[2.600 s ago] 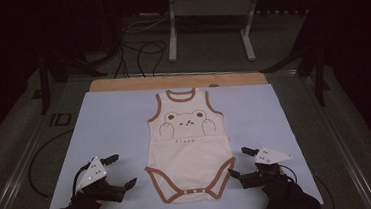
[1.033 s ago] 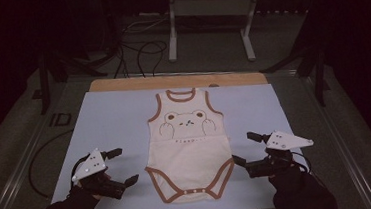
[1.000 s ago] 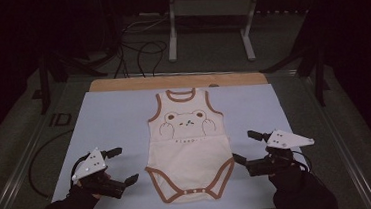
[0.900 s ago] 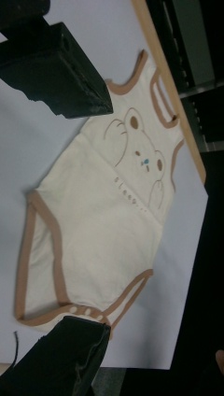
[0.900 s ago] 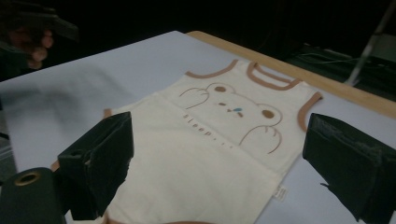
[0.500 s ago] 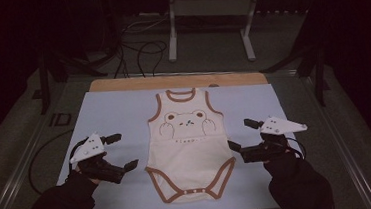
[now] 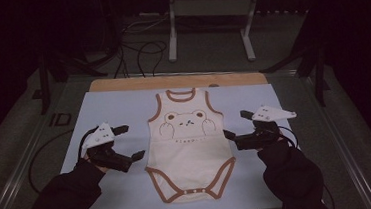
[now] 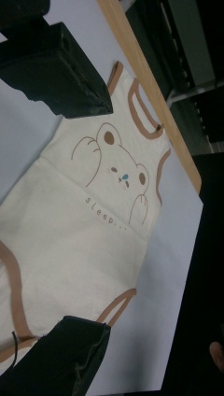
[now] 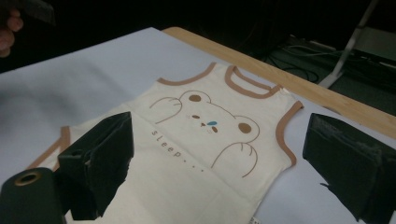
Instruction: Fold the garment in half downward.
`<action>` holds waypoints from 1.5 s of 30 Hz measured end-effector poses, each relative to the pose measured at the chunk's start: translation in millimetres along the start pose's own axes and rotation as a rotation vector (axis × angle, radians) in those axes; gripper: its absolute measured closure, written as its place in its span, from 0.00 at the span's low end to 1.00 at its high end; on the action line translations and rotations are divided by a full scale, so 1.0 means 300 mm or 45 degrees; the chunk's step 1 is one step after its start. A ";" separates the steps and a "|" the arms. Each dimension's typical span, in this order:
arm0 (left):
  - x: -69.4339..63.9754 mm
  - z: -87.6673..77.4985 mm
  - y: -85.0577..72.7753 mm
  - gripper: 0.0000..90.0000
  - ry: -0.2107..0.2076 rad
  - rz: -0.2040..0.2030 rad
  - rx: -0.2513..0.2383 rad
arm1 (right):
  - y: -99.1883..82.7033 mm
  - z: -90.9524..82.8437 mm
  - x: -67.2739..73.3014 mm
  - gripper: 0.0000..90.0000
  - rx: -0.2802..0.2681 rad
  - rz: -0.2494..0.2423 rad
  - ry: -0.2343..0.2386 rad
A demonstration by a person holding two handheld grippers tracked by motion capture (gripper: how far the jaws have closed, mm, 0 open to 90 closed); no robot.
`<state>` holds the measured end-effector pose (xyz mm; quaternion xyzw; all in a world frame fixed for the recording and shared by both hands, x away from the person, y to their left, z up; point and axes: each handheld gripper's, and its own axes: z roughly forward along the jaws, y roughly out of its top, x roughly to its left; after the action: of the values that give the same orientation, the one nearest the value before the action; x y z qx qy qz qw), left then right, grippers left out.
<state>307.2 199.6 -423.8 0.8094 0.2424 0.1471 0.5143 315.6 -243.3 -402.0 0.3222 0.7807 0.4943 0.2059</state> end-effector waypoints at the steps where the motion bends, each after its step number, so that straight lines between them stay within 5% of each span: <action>1: 0.002 0.008 0.002 0.00 0.002 0.003 0.009 | -0.002 0.009 -0.004 0.10 0.007 0.001 0.000; 22: 0.059 0.168 -0.044 0.00 0.016 -0.070 0.161 | -0.104 0.168 -0.078 0.10 0.152 0.051 -0.045; 34: 0.089 0.273 -0.094 0.00 -0.011 -0.133 0.216 | -0.189 0.268 -0.102 0.10 0.306 0.096 -0.002; 45: 0.113 0.345 -0.142 0.06 0.059 -0.104 0.410 | -0.235 0.325 -0.128 0.16 0.424 0.147 0.002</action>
<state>375.9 154.4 -507.0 0.8671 0.3074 0.1039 0.3779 384.1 -229.5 -507.2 0.3958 0.8321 0.3693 0.1203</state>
